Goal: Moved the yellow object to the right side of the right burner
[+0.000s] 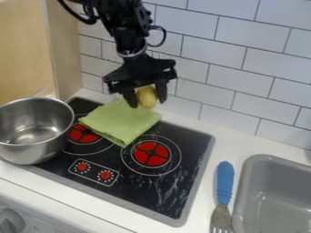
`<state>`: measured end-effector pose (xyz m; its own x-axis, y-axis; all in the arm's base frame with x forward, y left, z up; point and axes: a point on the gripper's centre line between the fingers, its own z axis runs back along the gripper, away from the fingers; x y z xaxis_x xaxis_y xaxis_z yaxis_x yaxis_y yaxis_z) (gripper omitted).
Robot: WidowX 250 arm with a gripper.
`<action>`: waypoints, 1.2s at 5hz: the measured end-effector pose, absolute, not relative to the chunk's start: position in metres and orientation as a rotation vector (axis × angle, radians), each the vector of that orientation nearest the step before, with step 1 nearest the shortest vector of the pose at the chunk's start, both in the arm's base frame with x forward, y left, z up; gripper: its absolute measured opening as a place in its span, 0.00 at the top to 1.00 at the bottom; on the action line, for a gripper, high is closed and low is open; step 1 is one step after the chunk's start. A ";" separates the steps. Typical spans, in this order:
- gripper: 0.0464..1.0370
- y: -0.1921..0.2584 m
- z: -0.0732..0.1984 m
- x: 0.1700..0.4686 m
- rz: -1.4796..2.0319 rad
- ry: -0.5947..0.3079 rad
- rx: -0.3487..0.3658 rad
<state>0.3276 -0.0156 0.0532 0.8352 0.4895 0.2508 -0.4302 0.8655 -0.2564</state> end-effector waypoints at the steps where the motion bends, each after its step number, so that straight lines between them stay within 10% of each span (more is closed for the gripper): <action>1: 0.42 -0.035 0.054 0.313 0.419 -0.306 -0.212; 6: 0.42 -0.081 0.018 0.243 0.189 -0.186 -0.217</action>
